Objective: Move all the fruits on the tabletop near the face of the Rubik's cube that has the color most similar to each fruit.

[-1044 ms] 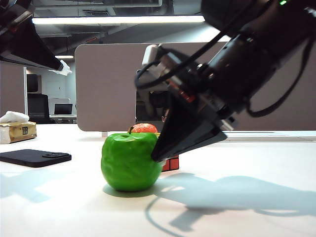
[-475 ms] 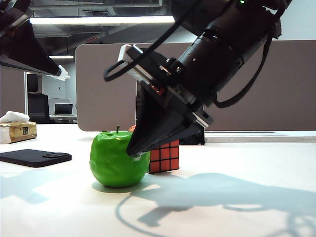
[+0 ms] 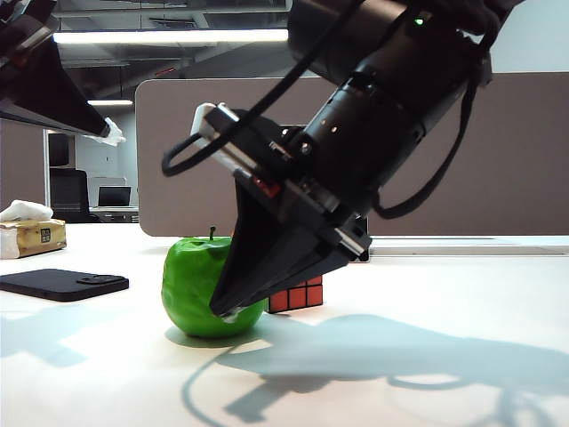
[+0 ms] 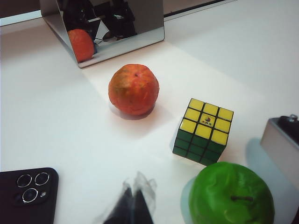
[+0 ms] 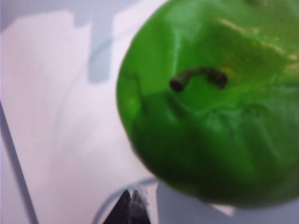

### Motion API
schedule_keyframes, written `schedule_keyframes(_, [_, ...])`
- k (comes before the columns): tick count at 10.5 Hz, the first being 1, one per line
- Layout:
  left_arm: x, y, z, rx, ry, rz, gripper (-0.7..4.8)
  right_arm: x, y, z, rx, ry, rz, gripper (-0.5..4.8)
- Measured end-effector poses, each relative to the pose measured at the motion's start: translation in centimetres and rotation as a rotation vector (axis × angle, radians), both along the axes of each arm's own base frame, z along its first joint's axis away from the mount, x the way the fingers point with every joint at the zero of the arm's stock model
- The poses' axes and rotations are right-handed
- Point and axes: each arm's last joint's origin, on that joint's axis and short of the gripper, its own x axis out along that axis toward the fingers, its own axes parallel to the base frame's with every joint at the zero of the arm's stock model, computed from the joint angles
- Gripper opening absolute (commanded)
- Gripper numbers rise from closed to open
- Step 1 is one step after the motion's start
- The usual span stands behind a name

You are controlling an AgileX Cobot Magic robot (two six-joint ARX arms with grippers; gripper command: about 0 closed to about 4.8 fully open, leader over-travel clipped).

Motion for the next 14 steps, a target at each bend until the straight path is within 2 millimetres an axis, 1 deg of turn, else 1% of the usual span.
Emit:
schedule_keyframes(4, [0.0, 0.0, 0.0, 0.000, 0.000, 0.000, -0.05, 0.6, 0.7, -0.9, 0.012, 0.015, -0.011, -0.01])
schedule_keyframes(8, [0.0, 0.0, 0.0, 0.000, 0.000, 0.000, -0.05, 1.5, 1.7, -0.8, 0.049, -0.009, -0.014, -0.01])
schedule_keyframes(14, [0.0, 0.0, 0.0, 0.000, 0.000, 0.000, -0.05, 2.3, 1.7, -0.5, 0.024, -0.100, -0.091, -0.01])
